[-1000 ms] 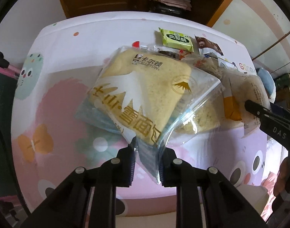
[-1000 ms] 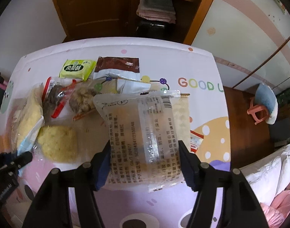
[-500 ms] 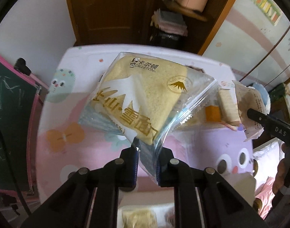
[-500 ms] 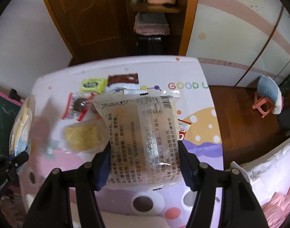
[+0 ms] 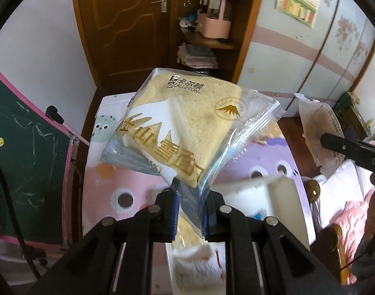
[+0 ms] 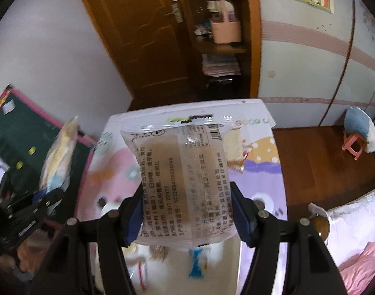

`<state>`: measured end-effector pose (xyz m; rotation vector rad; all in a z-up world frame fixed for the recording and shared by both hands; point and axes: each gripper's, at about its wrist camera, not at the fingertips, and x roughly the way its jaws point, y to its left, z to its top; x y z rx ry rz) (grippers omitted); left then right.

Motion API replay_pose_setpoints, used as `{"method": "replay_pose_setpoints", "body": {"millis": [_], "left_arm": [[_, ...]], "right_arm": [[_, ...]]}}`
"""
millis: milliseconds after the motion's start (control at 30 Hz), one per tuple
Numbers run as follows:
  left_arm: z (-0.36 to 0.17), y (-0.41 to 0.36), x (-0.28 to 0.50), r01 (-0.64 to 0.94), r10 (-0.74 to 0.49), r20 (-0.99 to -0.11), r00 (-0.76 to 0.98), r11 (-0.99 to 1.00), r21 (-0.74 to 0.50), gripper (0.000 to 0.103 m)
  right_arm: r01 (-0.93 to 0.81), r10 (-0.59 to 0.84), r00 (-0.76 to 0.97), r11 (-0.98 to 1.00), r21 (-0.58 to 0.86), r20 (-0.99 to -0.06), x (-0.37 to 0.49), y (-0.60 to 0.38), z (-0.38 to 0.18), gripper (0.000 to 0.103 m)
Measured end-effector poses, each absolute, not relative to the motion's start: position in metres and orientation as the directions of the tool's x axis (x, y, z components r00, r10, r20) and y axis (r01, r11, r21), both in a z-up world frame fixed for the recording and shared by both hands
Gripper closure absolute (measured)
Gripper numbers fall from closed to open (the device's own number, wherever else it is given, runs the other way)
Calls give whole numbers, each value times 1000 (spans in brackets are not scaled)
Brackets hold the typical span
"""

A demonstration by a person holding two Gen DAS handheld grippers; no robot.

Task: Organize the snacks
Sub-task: 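Carry both bread bags over the white tray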

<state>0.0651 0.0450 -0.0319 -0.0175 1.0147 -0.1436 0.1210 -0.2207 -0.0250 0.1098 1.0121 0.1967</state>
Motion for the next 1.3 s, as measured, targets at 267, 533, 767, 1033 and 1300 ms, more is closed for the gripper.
{"method": "replay_pose_setpoints", "body": {"millis": [267, 533, 767, 1033, 1300], "left_arm": [[-30, 12, -6, 161, -156, -860, 486, 983, -87, 90], [-46, -18, -38, 199, -138, -887, 441, 979, -54, 90], [-54, -24, -55, 210, -138, -900, 414, 976, -53, 90], [-72, -24, -59, 217, -120, -926, 359, 975, -42, 87], [-77, -32, -59, 241, -114, -919, 376, 970, -22, 88]], "right_arm": [[-195, 220, 475, 971, 141, -852, 47, -208, -11, 39], [-197, 215, 419, 970, 142, -882, 11, -202, -22, 39], [-172, 191, 374, 976, 135, -907, -6, -206, -32, 39], [-149, 138, 321, 984, 94, -937, -17, -207, -48, 38], [-158, 133, 293, 983, 89, -947, -20, -204, -57, 38]]}}
